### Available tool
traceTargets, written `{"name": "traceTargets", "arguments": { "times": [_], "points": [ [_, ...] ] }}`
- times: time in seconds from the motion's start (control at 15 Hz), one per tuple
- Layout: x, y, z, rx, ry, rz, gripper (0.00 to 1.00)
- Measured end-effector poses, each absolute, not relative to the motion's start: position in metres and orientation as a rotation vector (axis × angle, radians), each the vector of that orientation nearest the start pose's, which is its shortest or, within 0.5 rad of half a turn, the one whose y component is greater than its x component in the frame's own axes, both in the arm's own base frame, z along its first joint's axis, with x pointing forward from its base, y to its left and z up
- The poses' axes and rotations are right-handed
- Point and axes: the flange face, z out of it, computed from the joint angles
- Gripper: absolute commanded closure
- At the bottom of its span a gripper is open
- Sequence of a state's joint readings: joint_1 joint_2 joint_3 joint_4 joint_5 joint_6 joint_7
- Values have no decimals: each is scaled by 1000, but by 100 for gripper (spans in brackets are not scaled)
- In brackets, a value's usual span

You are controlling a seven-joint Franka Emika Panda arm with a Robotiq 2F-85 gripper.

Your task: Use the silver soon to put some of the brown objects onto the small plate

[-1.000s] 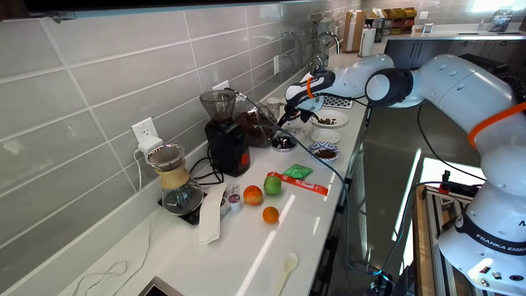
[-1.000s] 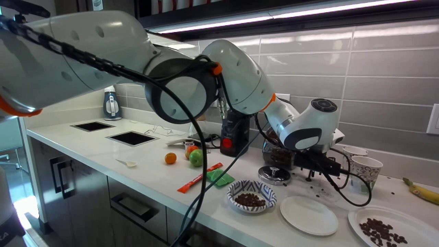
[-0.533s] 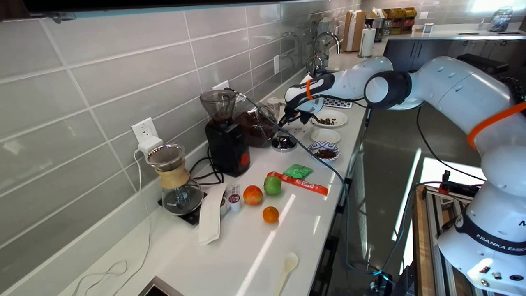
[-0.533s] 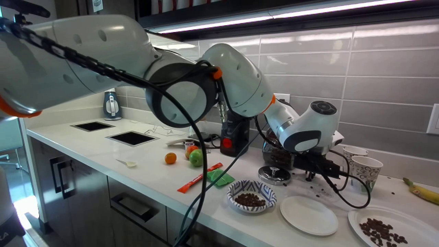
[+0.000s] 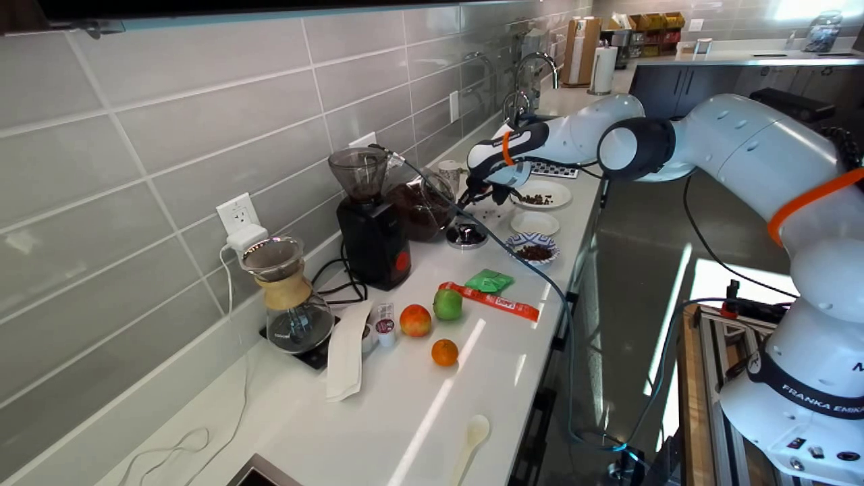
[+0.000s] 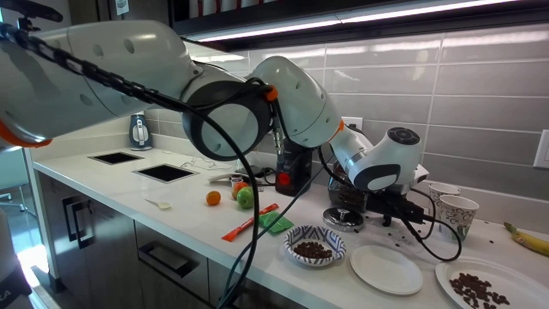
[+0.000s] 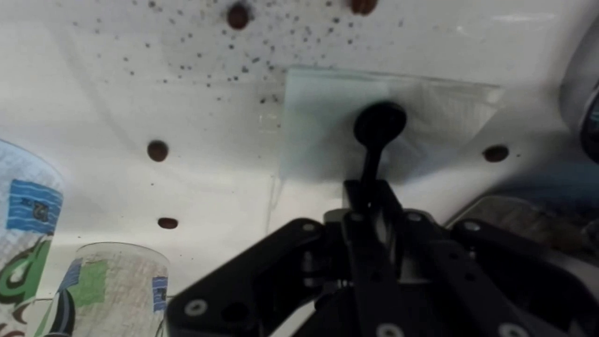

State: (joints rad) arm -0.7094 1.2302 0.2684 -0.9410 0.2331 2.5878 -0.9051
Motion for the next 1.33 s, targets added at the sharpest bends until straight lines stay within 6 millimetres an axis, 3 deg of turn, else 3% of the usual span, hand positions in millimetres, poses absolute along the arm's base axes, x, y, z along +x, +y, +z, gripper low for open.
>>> {"name": "traceTargets", "arguments": {
  "times": [0.4, 0.87, 1.33],
  "points": [
    [687, -443, 172, -2994, -62, -902, 98],
    [679, -463, 214, -3004, -5, -894, 98],
    [655, -484, 252, -3053, -28, -791, 98]
  ]
}}
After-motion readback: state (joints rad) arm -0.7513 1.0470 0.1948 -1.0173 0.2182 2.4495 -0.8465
